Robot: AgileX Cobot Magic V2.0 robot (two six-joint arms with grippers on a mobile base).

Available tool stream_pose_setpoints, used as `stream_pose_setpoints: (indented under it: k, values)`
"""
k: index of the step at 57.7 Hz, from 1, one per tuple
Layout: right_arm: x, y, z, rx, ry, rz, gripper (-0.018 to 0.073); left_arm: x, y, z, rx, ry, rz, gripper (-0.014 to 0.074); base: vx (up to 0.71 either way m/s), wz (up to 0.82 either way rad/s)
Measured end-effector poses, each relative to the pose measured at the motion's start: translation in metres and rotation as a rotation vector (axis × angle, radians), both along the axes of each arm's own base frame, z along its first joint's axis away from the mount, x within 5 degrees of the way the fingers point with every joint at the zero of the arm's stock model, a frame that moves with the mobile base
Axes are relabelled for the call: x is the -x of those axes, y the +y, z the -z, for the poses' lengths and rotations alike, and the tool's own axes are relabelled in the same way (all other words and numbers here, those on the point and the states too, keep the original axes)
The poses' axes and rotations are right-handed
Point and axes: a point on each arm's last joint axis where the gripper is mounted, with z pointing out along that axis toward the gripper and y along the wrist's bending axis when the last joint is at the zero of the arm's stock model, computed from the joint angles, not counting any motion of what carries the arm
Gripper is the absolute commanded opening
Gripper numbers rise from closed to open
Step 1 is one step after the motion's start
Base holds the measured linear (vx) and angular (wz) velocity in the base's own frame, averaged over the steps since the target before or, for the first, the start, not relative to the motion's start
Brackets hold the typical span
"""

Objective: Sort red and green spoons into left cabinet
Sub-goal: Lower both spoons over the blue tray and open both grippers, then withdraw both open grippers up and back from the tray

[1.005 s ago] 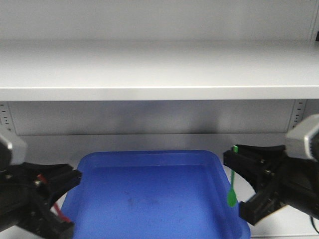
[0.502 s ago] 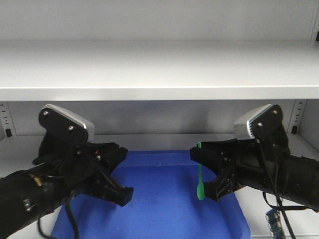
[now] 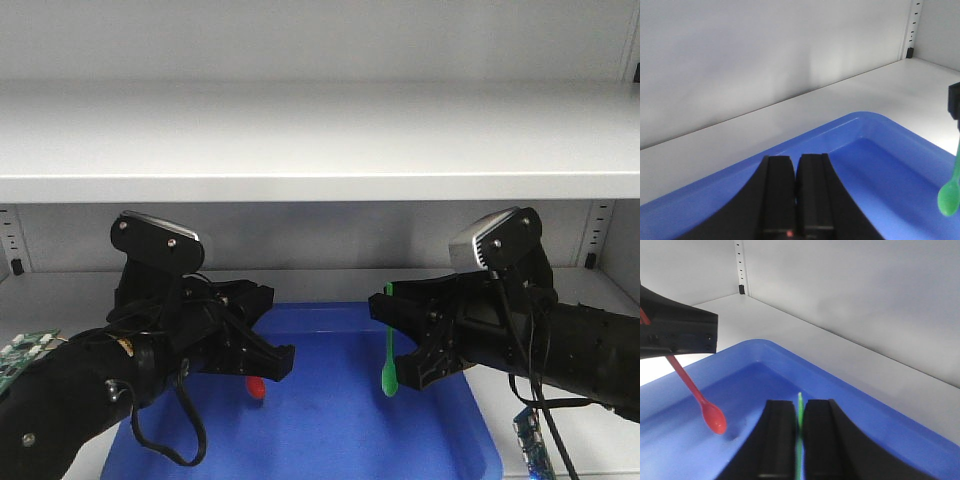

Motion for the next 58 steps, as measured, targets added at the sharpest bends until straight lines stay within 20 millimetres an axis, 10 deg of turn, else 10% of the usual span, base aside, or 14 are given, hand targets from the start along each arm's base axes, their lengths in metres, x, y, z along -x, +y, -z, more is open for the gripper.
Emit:
stream_pose_setpoints:
  k: [12, 25, 46, 58]
  values:
    - [0.000, 0.000, 0.000, -0.001, 0.000, -0.003, 0.0610, 0.000, 0.000, 0.000, -0.002, 0.004, 0.002, 0.0472, 0.00, 0.00]
    - [0.000, 0.000, 0.000, -0.001, 0.000, -0.003, 0.0651, 0.000, 0.000, 0.001, -0.004, 0.008, 0.004, 0.0615, 0.00, 0.00]
    - [0.006, -0.001, -0.006, 0.035, -0.033, -0.014, 0.0500, 0.017, 0.002, 0.001, -0.096, 0.111, 0.094, 0.0477, 0.00, 0.00]
    - [0.026, -0.007, -0.022, 0.113, -0.070, -0.044, 0.0218, 0.035, 0.006, 0.003, -0.183, 0.238, 0.180, 0.0148, 0.00, 0.00]
